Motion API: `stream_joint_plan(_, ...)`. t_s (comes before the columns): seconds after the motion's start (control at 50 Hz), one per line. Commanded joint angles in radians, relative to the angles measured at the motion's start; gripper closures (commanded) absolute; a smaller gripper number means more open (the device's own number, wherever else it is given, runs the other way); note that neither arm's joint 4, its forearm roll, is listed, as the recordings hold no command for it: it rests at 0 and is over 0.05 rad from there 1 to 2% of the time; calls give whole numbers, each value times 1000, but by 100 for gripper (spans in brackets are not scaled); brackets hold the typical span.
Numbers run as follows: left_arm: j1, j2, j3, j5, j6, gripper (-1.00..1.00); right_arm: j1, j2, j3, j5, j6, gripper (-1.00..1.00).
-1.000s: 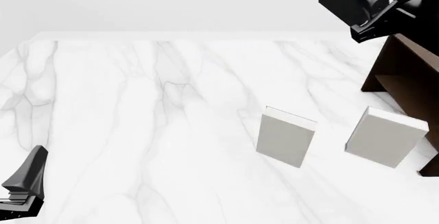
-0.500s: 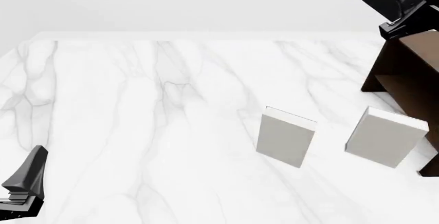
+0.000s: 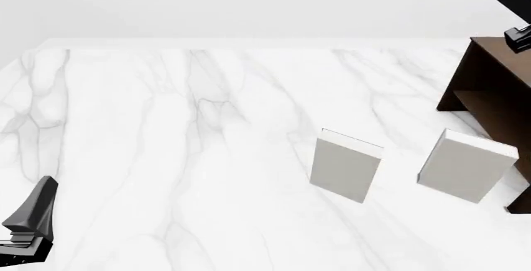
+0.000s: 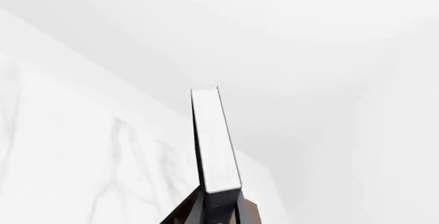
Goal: Pick up the book on the left and place it on top of the shelf.
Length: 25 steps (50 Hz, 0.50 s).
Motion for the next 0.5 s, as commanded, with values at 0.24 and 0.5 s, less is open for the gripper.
stream_joint_plan(0.24,0,0,0,0,0,-100,-138,-57,11,21,10,100)
stream_joint_plan(0.5,0,0,0,0,0,-100,-203,-62,-11,40,9,100)
